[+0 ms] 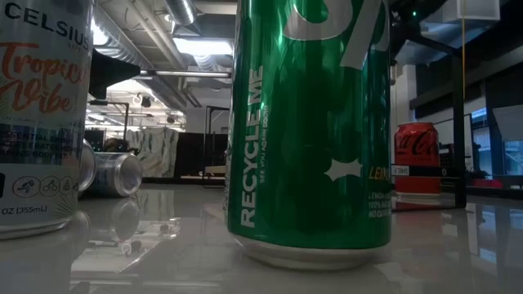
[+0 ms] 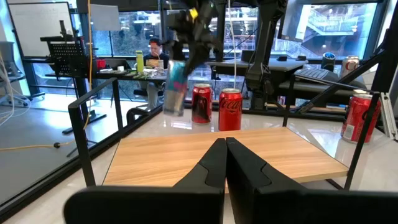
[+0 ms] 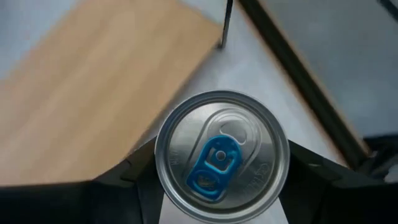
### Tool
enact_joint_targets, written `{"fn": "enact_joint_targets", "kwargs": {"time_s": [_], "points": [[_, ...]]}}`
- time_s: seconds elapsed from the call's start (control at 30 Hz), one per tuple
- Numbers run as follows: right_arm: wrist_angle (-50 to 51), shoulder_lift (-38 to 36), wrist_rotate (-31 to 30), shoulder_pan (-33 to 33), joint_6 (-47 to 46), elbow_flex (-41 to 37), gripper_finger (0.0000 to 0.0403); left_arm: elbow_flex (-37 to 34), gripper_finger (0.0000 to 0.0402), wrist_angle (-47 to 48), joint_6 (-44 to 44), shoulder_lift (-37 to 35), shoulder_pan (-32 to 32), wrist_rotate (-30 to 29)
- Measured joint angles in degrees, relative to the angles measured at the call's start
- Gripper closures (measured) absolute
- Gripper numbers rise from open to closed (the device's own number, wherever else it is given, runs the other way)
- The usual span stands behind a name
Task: Place canned beverage on shelf
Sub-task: Put the right blue soda can on the shelf
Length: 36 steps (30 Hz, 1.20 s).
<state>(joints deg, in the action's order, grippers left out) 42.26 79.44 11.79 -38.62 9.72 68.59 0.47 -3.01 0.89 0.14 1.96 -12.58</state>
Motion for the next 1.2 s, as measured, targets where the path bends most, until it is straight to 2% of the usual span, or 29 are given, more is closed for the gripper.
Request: {"fn": "enact_joint_targets", "kwargs": {"time_s": [0.3,0.67,0.93,1.2], "points": [[0.4,2.0,6.8,0.0,0.0,11.5,0.0171,0.0,0.0401,0.0,0.0,0.0,0.0,0.0],[7.7,15.3,9.4,0.1,0.5,27.0,0.0171,0.0,0.0401,0.0,0.0,0.0,0.0,-0.3],[7.9,22.6,9.3,3.0,5.7,28.6,0.0171,0.0,0.0401,0.0,0.0,0.0,0.0,-0.2],[7.6,27.0,6.7,4.5,7.5,28.6,0.0171,0.0,0.0401,0.0,0.0,0.0,0.0,-0.2]]}}
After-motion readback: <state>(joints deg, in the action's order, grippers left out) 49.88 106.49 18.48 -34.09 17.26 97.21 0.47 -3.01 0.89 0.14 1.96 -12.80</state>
